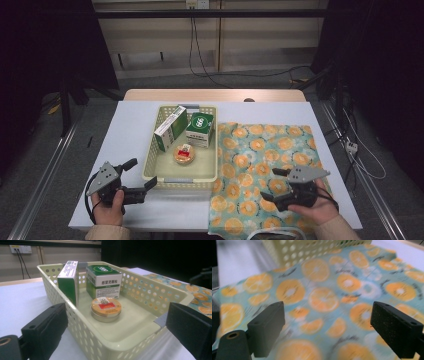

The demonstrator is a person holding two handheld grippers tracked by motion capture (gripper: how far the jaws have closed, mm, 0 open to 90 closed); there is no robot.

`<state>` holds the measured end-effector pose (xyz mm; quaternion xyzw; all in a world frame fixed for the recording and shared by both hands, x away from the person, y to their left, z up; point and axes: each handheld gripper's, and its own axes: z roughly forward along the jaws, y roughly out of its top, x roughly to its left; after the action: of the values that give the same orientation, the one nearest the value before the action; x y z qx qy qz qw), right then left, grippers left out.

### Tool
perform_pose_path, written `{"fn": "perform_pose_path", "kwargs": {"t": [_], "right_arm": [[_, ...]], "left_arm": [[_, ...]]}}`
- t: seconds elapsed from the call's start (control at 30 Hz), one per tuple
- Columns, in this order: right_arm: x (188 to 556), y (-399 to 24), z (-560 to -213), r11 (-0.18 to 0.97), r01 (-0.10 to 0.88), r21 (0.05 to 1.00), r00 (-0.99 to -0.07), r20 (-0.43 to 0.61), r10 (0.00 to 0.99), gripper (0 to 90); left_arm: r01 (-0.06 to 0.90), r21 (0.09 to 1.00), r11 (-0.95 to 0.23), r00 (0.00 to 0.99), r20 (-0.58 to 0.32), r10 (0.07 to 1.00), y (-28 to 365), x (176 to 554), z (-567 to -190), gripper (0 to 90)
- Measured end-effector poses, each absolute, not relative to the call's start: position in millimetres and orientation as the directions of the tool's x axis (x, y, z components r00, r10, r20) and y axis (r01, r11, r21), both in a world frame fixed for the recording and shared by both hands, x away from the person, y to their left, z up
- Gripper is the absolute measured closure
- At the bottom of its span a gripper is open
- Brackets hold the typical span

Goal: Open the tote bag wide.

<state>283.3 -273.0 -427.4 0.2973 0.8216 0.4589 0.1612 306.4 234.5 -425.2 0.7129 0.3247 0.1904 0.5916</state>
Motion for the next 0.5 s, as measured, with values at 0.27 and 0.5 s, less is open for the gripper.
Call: {"fn": "perform_pose_path", "kwargs": {"t": [0.27, 0.5], "right_arm": [[357.6, -270.8, -426.9, 0.410, 0.408, 0.816, -0.720, 0.012, 0.694, 13.7], [416.3, -272.4, -432.0, 0.392, 0.460, 0.797, -0.670, 0.022, 0.742, 16.0]], "left_arm": [[0.237, 0.966, -0.106, 0.726, -0.104, 0.679, 231.3, 304.9, -425.3, 3.7], [0.229, 0.968, -0.102, 0.736, -0.104, 0.669, 230.8, 303.8, -424.2, 3.7]]}}
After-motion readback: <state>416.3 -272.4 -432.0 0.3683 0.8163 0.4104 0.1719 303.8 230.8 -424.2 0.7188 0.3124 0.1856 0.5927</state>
